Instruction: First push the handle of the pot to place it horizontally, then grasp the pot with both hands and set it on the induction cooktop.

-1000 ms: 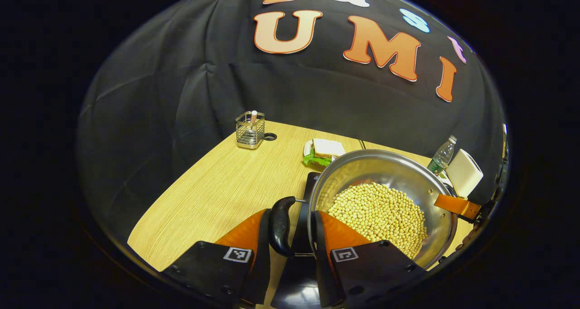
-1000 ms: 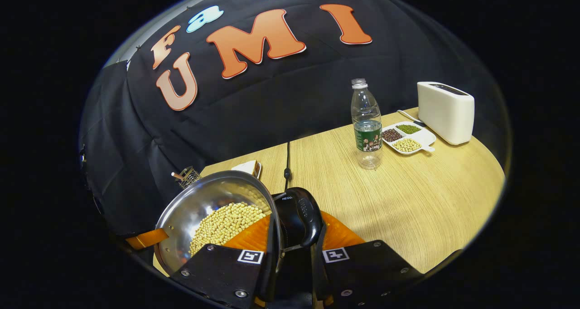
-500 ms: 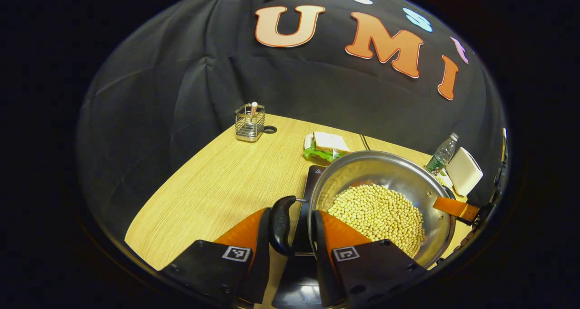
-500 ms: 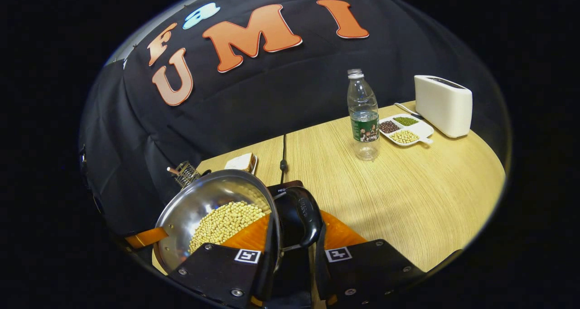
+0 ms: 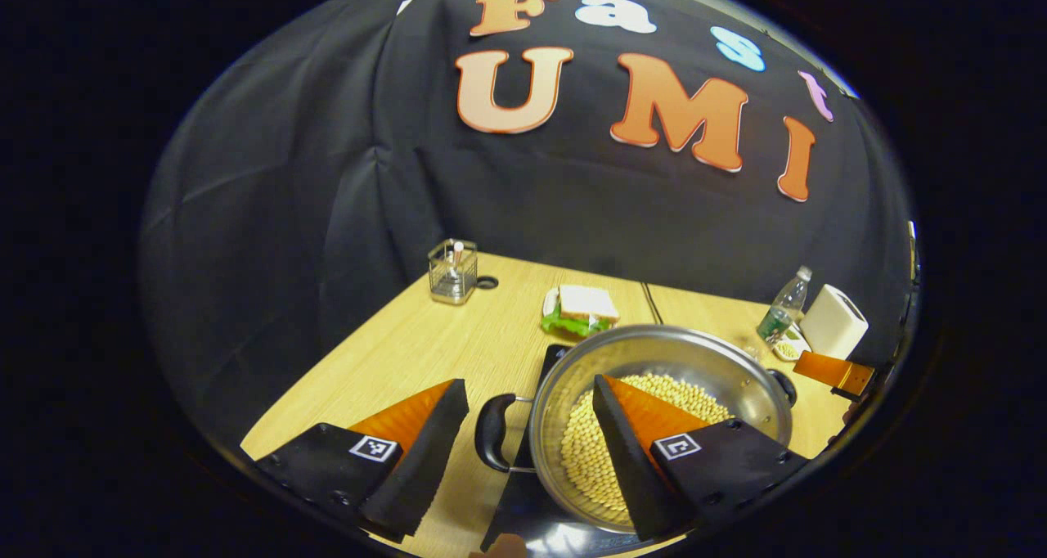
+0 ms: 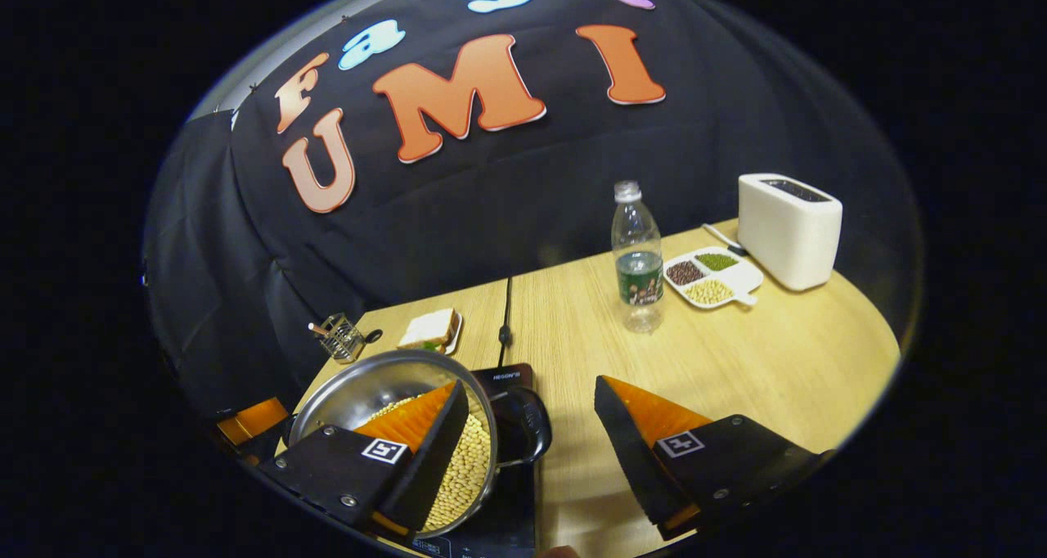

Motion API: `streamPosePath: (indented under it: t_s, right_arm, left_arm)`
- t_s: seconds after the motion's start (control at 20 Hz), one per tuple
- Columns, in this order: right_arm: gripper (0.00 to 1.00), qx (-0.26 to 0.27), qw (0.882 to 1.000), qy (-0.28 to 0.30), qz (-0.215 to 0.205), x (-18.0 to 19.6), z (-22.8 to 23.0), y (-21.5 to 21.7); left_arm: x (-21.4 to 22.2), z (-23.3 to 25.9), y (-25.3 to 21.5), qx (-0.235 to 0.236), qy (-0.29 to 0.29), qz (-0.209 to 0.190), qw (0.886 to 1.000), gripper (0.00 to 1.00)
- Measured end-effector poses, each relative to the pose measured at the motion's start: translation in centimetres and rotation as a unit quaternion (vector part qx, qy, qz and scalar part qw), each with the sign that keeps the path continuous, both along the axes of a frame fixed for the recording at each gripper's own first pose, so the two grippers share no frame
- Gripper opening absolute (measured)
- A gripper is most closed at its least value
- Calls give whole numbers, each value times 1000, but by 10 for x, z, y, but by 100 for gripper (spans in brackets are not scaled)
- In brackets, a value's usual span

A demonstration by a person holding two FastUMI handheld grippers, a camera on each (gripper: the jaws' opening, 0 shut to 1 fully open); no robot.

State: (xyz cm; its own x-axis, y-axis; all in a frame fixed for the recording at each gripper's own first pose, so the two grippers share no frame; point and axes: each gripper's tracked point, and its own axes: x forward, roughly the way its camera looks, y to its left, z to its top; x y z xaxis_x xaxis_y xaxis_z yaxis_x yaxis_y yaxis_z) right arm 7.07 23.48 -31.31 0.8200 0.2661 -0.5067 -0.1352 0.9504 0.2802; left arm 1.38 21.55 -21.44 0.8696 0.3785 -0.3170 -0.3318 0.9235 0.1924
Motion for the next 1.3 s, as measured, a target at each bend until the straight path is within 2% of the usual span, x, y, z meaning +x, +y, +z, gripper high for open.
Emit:
streamPosePath:
  t_s: [0.3, 0.65, 0.9, 0.95, 1.0, 1.3]
  right_arm:
    - [95, -50, 992, -113, -19, 6, 106, -70]
    - [95, -73, 976, -200, -39, -10, 198, -138]
    - [100, -92, 966, -241, -30, -32, 239, -168]
    - [95, -93, 964, -248, -33, -34, 246, -174]
    - [95, -94, 962, -253, -37, -35, 250, -181]
    - [95, -83, 959, -269, -42, -46, 264, -197]
  left_arm:
    - [-8, 120, -58, 43, -115, -34, 992, 98]
    - [-39, 230, -102, 71, -214, -40, 973, 99]
    - [-62, 268, -122, 89, -253, -47, 962, 98]
    - [-65, 272, -130, 89, -258, -53, 960, 99]
    - [-68, 273, -136, 86, -261, -60, 960, 99]
    - [-64, 266, -161, 60, -244, -80, 965, 99]
